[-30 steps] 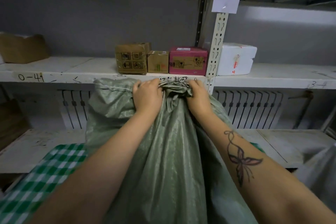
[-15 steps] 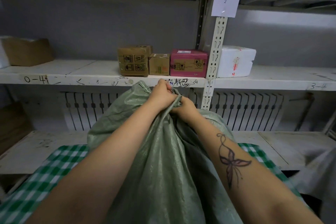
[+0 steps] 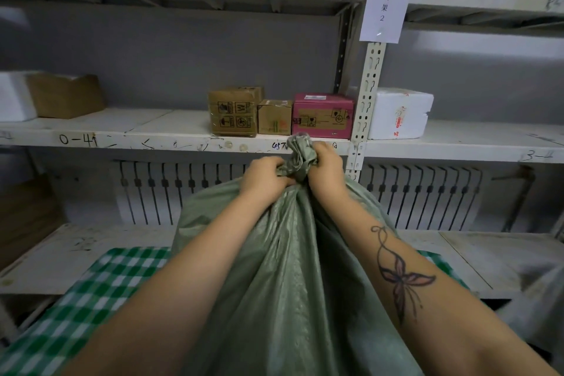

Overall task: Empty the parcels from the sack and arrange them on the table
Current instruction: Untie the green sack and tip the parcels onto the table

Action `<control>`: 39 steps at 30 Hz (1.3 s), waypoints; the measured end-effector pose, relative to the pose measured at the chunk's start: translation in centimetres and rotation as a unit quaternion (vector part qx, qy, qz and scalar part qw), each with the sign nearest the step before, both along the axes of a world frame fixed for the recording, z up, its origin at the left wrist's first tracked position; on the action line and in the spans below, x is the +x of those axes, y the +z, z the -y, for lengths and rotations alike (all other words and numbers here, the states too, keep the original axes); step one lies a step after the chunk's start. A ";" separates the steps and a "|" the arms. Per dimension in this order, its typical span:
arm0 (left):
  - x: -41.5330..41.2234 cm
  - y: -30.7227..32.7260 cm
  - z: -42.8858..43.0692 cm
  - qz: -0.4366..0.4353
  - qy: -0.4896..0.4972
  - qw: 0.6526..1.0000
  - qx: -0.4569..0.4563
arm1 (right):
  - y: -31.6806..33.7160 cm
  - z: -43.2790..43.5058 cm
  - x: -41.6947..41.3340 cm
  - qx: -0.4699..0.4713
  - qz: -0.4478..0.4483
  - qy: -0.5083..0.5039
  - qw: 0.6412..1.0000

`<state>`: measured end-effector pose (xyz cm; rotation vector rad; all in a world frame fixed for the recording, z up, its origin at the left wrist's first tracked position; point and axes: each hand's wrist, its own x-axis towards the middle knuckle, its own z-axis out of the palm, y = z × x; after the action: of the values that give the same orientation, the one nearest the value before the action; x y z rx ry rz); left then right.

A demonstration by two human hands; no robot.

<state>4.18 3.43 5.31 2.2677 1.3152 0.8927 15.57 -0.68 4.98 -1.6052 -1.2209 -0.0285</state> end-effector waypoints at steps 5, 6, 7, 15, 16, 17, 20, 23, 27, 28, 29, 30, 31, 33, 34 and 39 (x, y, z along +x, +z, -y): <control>0.7 -0.6 1.2 -0.017 0.034 0.998 0.054 | -0.1 0.5 0.2 -0.032 0.083 0.019 0.996; 0.7 -0.4 1.3 0.022 0.028 0.998 0.058 | 0.3 0.5 0.3 -0.020 0.081 0.019 0.996; 0.6 -0.2 1.1 0.054 0.024 0.997 0.058 | 0.6 0.6 0.4 -0.011 0.076 0.018 0.997; -0.8 0.3 1.9 -0.007 -0.136 0.984 -0.114 | 0.6 1.5 0.5 -0.029 0.036 0.008 0.999; -0.8 -0.1 2.0 -0.089 -0.114 0.983 -0.115 | 0.6 1.5 0.4 -0.037 0.040 0.009 0.998; -0.4 -0.7 2.0 -0.152 -0.082 0.979 -0.111 | 0.7 1.4 0.1 -0.045 0.045 0.012 0.998; 0.8 -1.9 2.2 -0.170 -0.013 0.981 -0.091 | 0.8 1.4 -0.3 -0.063 0.002 0.030 0.998; 1.4 -2.5 1.7 -0.134 -0.001 0.990 -0.038 | 0.8 2.0 -0.3 -0.109 -0.080 0.051 0.990; 1.4 -2.9 1.0 -0.142 0.004 0.989 0.036 | 0.2 2.4 1.1 -0.146 -0.230 0.144 0.951; 1.2 -3.0 0.8 -0.132 0.012 0.991 0.032 | 0.0 2.6 1.4 -0.147 -0.255 0.171 0.940; 1.1 -3.1 0.5 -0.119 0.020 0.992 0.024 | -0.1 2.7 1.7 -0.147 -0.244 0.179 0.942; 1.0 -3.2 0.3 -0.110 0.029 0.993 0.018 | -0.3 2.6 2.1 -0.152 -0.204 0.178 0.951; 1.0 -3.3 0.0 -0.106 0.036 0.994 0.016 | -0.4 2.8 2.5 -0.163 -0.153 0.181 0.958; 1.0 -3.4 -0.3 -0.107 0.042 0.993 0.010 | -1.1 3.0 3.1 -0.210 -0.070 0.203 0.954; 1.0 -3.4 -0.4 -0.101 0.039 0.994 0.004 | -1.5 3.2 3.3 -0.242 -0.044 0.218 0.944; 0.9 -1.6 -0.2 -0.047 0.023 0.998 -0.018 | -3.7 3.1 3.1 -0.272 0.020 0.096 0.957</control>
<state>5.06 3.64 3.67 2.2843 1.4182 0.7796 18.65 -3.75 1.24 -1.9470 -1.4953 0.4360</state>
